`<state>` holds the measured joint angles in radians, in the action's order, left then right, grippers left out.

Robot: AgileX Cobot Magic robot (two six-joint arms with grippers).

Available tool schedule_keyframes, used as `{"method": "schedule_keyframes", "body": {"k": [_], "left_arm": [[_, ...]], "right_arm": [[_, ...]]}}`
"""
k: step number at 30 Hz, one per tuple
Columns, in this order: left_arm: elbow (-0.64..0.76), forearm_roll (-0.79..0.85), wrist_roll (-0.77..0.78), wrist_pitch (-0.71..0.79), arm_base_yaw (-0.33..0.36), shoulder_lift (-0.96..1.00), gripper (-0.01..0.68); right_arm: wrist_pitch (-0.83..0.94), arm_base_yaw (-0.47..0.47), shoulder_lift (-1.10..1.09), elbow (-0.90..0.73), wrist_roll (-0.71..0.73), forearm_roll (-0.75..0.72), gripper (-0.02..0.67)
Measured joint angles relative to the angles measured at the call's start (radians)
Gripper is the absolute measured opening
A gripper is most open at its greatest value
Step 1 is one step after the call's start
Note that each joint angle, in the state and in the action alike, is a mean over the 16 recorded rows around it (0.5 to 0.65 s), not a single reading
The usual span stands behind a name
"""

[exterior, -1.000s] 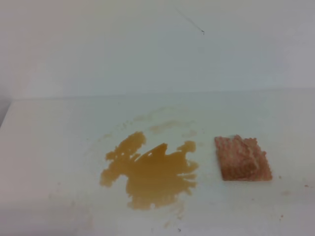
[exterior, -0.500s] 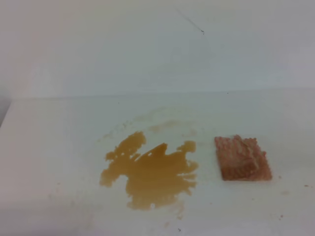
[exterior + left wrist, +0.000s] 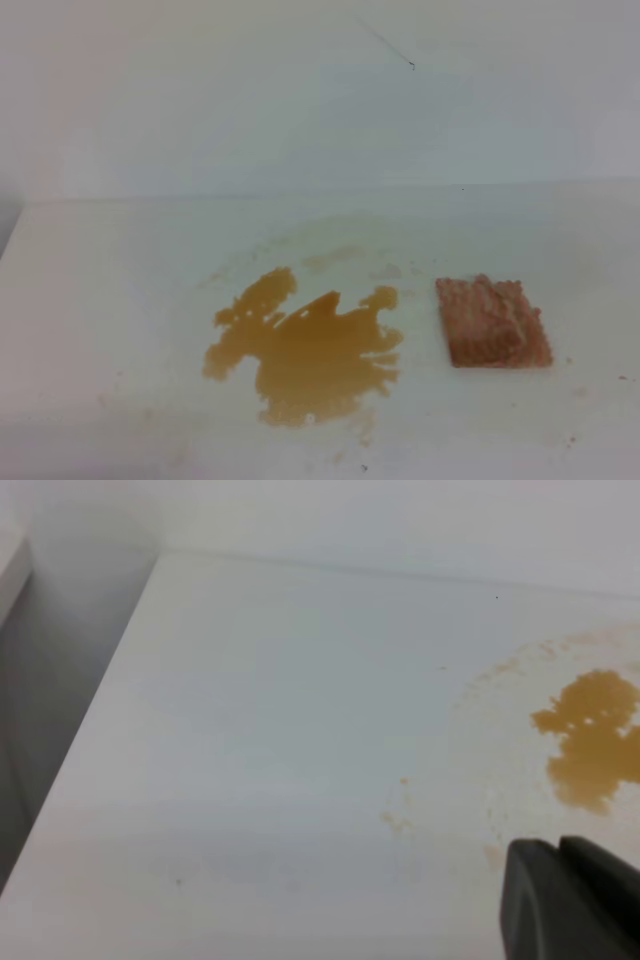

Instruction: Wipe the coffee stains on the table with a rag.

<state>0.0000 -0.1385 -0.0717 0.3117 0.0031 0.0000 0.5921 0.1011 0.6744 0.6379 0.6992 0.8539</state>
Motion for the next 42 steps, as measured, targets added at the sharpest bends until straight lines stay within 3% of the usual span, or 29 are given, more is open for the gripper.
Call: {"method": "schedule_keyframes", "body": {"k": [7,13,19,26,32,42], "left_arm": [[0.000,0.000,0.000,0.000,0.000,0.000,-0.002],[0.000,0.000,0.000,0.000,0.000,0.000,-0.002],[0.000,0.000,0.000,0.000,0.000,0.000,-0.002],[0.000,0.000,0.000,0.000,0.000,0.000,-0.002],[0.000,0.000,0.000,0.000,0.000,0.000,-0.002],[0.000,0.000,0.000,0.000,0.000,0.000,-0.002]], "right_arm": [[0.059,0.000,0.076,0.010,0.083,0.160,-0.003],[0.150,0.000,0.130,0.037,0.146,0.149,-0.002],[0.230,-0.003,0.206,0.112,0.118,-0.007,-0.002],[0.263,-0.050,0.323,0.243,-0.068,-0.290,-0.001],[0.279,-0.135,0.435,0.347,-0.222,-0.473,-0.001],[0.308,-0.311,0.640,0.493,-0.374,-0.624,-0.001]]}}
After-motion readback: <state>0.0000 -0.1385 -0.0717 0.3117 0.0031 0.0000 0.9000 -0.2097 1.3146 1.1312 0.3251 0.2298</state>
